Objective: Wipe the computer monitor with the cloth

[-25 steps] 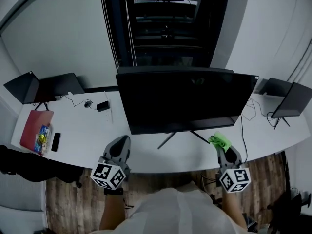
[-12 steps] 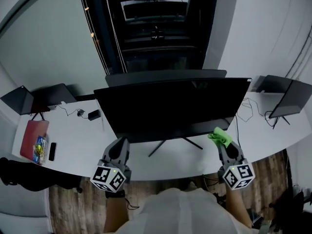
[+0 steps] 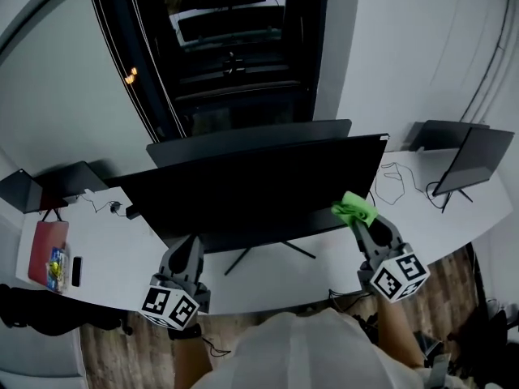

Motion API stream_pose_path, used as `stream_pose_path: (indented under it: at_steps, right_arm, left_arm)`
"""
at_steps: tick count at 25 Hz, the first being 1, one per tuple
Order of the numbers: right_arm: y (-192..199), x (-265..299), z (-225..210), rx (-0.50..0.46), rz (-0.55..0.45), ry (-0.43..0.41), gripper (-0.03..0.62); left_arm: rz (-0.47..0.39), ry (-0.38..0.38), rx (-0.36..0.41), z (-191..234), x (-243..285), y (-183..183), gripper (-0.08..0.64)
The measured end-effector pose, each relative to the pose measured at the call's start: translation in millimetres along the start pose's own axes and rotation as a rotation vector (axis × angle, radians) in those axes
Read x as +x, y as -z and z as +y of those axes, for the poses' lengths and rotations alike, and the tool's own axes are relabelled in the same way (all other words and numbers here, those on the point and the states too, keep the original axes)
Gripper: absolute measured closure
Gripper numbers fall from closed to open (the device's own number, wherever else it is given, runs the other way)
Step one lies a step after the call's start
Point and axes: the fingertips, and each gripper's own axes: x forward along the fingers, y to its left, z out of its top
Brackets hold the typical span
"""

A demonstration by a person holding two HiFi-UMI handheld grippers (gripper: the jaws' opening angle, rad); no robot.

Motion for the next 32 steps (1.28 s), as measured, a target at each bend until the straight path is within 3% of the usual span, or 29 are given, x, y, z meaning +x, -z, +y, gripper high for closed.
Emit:
stream_pose_path:
  at_steps: [9,20,24,28,32]
  right_arm:
    - [-70.1,10.0,-54.0,-0.087,-0.072,0.027,0.523]
    - [-169.4,50.2,-93.5,-0.270,-0.141,0.080,0.523]
    - [-178.3,67.2,-107.6,-0.316,-0.146,0.119,0.523]
    - [-153.3,83.9,-123.1,-0.368,-0.050,0.167,0.523]
    - [-132.5,86.7,-127.9,-0.312,-0.026,0.172,0.523]
  left_arm:
    - [-0.049,-0.040,0.018,-2.4,18.4,-24.2,0.538]
    - [0.003,-0.009,0.019,-19.5,30.5,-11.0,0.538]
    - [0.022,0.008,0.016,-25.4,30.8,-5.0,0.538]
    - [0.042,0.015,0.010,-27.6,27.5,1.6,0.538]
    - [0.054,0.017,0.007,-28.1,23.8,5.6,0.538]
